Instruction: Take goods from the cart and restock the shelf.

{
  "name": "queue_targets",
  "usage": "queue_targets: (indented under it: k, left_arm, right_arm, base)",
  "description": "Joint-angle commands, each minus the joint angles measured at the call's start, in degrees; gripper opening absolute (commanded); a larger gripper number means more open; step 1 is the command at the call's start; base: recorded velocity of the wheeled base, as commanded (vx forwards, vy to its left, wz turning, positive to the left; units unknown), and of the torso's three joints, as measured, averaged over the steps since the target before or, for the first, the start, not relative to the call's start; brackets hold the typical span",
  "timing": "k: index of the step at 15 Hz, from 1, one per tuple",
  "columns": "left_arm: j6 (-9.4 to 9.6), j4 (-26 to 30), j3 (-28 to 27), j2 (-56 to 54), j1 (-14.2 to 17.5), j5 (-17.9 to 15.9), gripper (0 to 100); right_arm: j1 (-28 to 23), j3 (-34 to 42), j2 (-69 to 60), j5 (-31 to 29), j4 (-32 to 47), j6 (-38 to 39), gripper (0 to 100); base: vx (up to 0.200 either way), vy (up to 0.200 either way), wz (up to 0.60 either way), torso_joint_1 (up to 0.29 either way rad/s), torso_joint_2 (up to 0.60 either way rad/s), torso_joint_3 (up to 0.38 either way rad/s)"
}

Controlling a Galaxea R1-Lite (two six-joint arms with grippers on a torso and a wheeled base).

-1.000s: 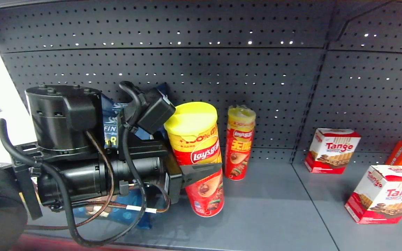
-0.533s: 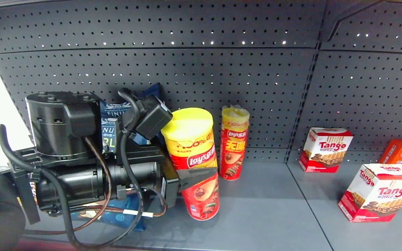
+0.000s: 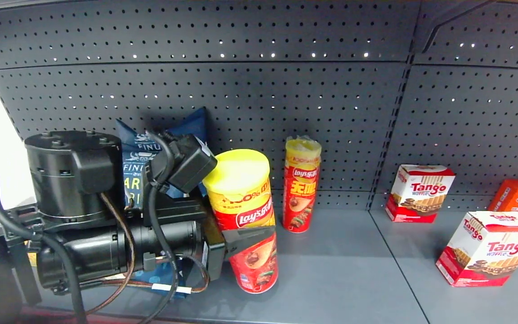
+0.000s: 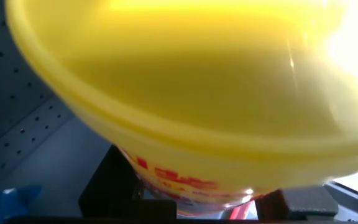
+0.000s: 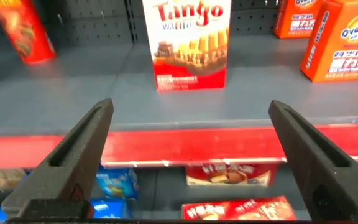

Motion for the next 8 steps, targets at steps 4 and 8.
queue_targets:
  k: [4, 8]
  left_arm:
    - [-0.09, 0.06, 3.72, -2.56, -0.14, 4.15, 0]
    - [-1.5, 0.59, 4.95, -4.84, 0.56, 4.15, 0]
  right_arm:
    - [4.7, -19.61, 21.27, 9.85, 1.74, -4.12, 100]
    - [11.2, -26.99, 39.2, 13.45, 1.39, -14.14, 100]
  base:
    - [0.0, 0.0, 0.0, 0.0, 0.0, 0.0]
    - [0.0, 0.0, 0.0, 0.0, 0.0, 0.0]
